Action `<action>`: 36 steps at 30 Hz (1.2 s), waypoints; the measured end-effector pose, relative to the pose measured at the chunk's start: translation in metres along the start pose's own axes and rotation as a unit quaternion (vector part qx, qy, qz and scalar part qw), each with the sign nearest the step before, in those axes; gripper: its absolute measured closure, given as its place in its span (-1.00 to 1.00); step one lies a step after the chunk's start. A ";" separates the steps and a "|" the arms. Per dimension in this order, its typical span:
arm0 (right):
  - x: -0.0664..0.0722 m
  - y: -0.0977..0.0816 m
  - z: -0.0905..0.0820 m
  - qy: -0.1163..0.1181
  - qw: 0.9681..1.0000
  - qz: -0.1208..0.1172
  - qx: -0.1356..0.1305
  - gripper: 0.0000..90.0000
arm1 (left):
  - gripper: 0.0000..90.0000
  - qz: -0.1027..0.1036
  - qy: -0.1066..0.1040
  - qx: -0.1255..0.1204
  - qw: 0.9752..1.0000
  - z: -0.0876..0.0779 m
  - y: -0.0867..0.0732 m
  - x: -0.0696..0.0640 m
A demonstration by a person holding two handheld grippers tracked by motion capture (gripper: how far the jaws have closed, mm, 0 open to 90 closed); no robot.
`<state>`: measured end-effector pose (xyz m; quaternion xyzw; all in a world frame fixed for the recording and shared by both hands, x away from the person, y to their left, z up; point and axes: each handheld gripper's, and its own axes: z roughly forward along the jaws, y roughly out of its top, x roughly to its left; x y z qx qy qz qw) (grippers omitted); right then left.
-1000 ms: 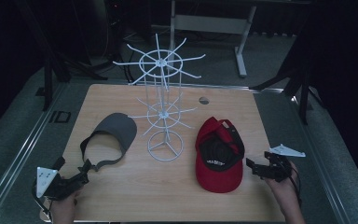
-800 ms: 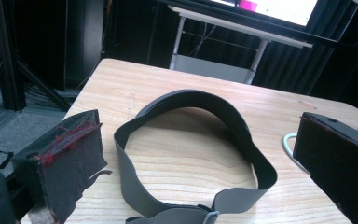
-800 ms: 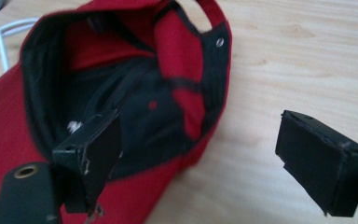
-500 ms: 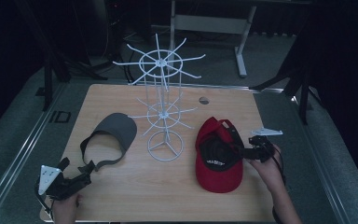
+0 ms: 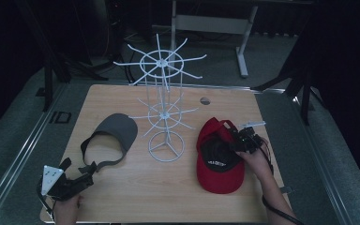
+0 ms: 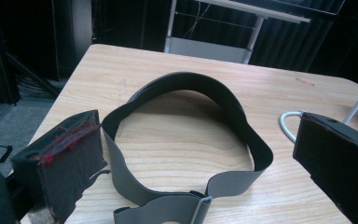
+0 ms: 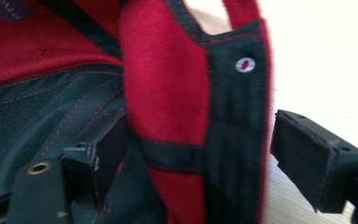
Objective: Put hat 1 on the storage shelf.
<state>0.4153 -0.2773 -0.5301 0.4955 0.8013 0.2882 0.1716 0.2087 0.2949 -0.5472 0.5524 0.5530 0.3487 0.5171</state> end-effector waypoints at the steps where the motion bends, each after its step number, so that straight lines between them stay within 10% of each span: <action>1: 0.003 0.000 0.002 -0.005 1.000 -0.004 0.002 -0.53 | -0.96 0.001 0.001 0.000 1.000 0.000 0.000 0.000; 7: 0.012 -0.005 0.012 -0.024 0.999 -0.025 0.013 -0.29 | -0.96 0.000 0.001 0.003 1.000 0.001 0.000 0.001; 20: 0.014 -0.013 0.009 0.031 0.998 -0.053 -0.020 0.67 | -0.96 0.004 0.006 0.007 1.000 0.000 -0.001 0.001; 27: 0.017 -0.013 0.005 0.023 0.999 -0.044 -0.008 0.84 | -0.96 0.005 0.008 0.009 1.000 0.000 -0.001 0.002; 36: 0.016 -0.006 -0.035 0.027 0.997 -0.031 -0.062 0.86 | -0.96 0.011 0.010 0.008 1.000 -0.001 0.000 0.001</action>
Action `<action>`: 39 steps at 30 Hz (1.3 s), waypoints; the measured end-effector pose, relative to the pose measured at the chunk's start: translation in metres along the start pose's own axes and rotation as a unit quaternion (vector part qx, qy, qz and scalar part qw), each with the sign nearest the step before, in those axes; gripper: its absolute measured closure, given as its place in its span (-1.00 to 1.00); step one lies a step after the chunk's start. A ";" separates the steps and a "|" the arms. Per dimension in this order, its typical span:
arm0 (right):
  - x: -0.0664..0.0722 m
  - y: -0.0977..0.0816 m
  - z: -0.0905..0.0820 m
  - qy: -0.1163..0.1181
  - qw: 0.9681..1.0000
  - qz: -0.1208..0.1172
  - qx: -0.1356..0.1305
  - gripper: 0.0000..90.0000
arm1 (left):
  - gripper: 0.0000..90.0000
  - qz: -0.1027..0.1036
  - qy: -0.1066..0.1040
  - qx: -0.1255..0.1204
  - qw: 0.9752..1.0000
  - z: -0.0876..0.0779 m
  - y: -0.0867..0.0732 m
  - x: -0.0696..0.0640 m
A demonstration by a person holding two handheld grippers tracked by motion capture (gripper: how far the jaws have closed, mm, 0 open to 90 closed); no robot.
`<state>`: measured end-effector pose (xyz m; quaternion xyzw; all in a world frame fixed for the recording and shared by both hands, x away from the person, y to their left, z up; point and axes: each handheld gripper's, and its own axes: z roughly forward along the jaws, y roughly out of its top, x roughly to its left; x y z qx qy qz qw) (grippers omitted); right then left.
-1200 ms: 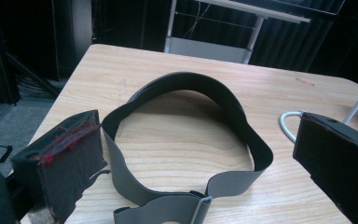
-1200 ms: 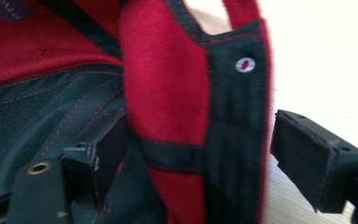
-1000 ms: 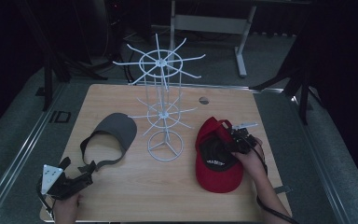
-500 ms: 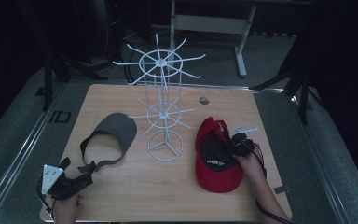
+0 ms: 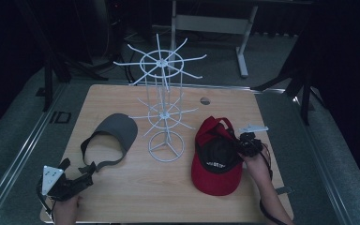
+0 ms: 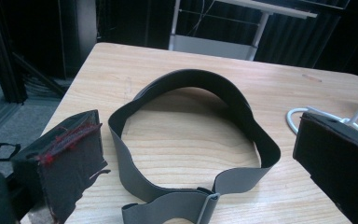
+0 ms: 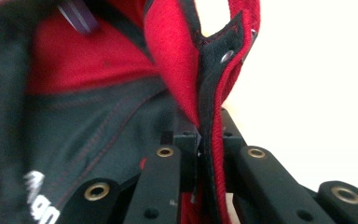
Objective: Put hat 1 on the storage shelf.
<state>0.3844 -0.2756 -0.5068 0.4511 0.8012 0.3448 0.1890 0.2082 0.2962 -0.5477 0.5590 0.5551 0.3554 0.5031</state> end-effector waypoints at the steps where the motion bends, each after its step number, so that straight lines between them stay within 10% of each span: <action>1: 0.000 0.000 0.000 0.000 1.000 0.000 0.000 0.86 | -0.96 0.000 0.000 0.000 1.000 0.000 0.000 0.000; 10: 0.005 0.016 -0.038 0.011 0.999 0.006 -0.045 0.86 | -0.96 0.021 -0.033 0.012 0.999 0.000 0.004 -0.001; 11: 0.006 0.017 -0.042 0.013 0.999 0.007 -0.048 0.86 | -0.96 0.037 -0.079 0.023 0.996 0.001 0.004 -0.004; 18: 0.009 0.022 -0.068 0.030 0.997 0.006 -0.074 0.86 | -0.96 0.063 -0.193 0.090 0.975 0.015 0.002 -0.012; 24: 0.015 0.024 -0.079 0.042 0.995 0.006 -0.087 0.86 | -0.96 0.072 -0.243 0.111 0.961 0.020 0.008 -0.035; 39: 0.029 0.032 -0.115 0.055 0.990 -0.007 -0.126 0.86 | -0.95 0.110 -0.320 0.101 0.936 0.027 0.029 -0.105</action>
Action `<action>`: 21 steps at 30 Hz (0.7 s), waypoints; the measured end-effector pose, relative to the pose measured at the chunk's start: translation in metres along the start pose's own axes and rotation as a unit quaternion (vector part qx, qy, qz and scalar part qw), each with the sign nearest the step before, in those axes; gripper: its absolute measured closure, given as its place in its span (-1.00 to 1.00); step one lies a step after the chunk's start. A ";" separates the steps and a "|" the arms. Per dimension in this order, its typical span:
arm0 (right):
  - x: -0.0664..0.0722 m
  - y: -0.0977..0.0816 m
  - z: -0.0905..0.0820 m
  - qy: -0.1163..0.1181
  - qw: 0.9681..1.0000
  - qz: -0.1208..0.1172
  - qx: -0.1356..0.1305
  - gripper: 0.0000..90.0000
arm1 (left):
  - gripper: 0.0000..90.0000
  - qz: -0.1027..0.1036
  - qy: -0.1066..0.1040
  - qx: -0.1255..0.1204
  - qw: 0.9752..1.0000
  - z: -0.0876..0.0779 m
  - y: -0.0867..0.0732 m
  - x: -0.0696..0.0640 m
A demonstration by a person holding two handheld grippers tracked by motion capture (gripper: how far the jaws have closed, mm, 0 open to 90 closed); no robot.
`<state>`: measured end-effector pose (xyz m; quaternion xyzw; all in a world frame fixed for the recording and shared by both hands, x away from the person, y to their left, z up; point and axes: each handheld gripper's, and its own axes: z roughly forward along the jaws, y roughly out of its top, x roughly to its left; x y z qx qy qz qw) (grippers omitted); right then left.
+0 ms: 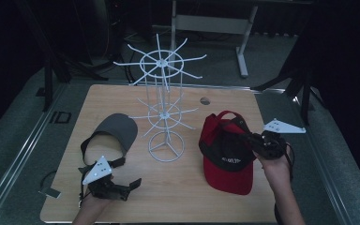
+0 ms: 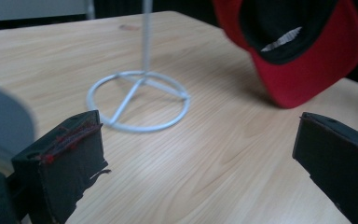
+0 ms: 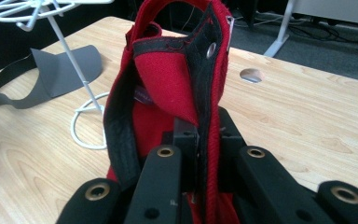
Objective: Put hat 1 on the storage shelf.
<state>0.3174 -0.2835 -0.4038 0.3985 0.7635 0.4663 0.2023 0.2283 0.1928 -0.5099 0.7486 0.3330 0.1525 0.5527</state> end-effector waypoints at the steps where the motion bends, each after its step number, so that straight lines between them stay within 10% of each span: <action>1: 0.001 0.000 -0.003 0.001 1.000 -0.002 -0.001 0.86 | -0.95 0.002 -0.009 -0.001 1.000 0.003 0.005 -0.005; 21: 0.020 0.000 -0.035 0.028 0.999 -0.010 -0.028 0.86 | -0.93 0.056 -0.098 -0.013 0.994 0.043 0.053 -0.060</action>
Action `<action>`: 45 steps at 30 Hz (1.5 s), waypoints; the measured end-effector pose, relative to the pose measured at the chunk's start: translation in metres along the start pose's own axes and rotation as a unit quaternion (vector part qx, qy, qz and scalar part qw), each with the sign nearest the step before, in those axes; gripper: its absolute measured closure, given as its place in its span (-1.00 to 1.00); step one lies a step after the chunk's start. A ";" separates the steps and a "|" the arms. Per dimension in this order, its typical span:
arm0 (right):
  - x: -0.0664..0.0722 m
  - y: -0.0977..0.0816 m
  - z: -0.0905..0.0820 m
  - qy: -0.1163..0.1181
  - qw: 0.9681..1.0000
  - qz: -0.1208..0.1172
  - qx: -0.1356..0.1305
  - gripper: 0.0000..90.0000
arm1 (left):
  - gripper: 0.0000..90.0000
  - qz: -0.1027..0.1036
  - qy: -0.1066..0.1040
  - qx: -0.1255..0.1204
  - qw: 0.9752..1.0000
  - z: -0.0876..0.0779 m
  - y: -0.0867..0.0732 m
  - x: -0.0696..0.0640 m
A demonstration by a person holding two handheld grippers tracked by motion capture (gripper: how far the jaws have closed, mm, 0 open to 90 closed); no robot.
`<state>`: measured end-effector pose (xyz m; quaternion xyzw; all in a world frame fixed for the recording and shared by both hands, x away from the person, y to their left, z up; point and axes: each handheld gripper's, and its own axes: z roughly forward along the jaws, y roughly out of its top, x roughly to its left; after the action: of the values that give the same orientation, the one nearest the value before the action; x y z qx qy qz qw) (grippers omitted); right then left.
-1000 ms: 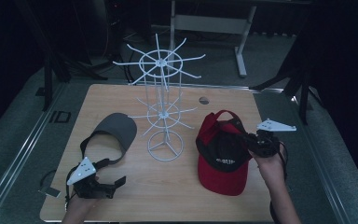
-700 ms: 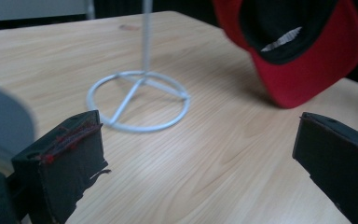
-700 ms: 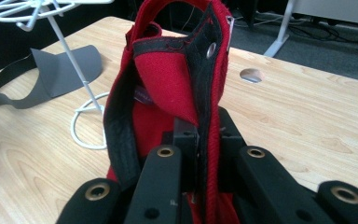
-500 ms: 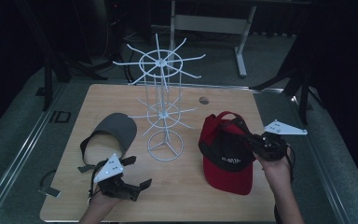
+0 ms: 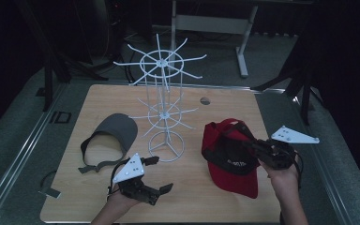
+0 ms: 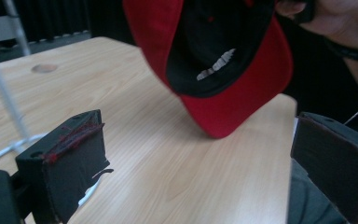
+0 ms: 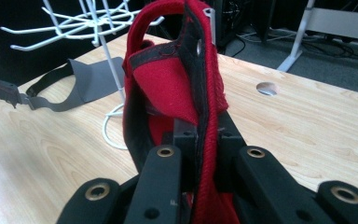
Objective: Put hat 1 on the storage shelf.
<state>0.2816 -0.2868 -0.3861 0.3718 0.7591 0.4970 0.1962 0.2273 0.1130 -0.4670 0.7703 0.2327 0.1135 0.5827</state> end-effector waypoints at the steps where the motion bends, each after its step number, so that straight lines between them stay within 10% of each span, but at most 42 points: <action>1: 0.001 0.001 -0.002 0.001 1.000 -0.002 -0.001 0.86 | -0.93 0.004 -0.010 0.001 1.000 0.002 0.005 -0.003; 33: 0.051 0.032 -0.053 0.069 0.994 -0.049 -0.072 0.86 | -0.93 0.051 -0.006 -0.008 0.999 0.054 0.088 -0.023; 45: 0.052 0.032 -0.052 0.082 0.993 -0.048 -0.072 0.86 | -0.53 0.081 0.022 -0.021 0.996 0.066 0.108 -0.021</action>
<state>0.2249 -0.2711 -0.3311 0.2779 0.7517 0.5693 0.1832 0.2629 0.0239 -0.3821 0.7717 0.1796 0.1817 0.5824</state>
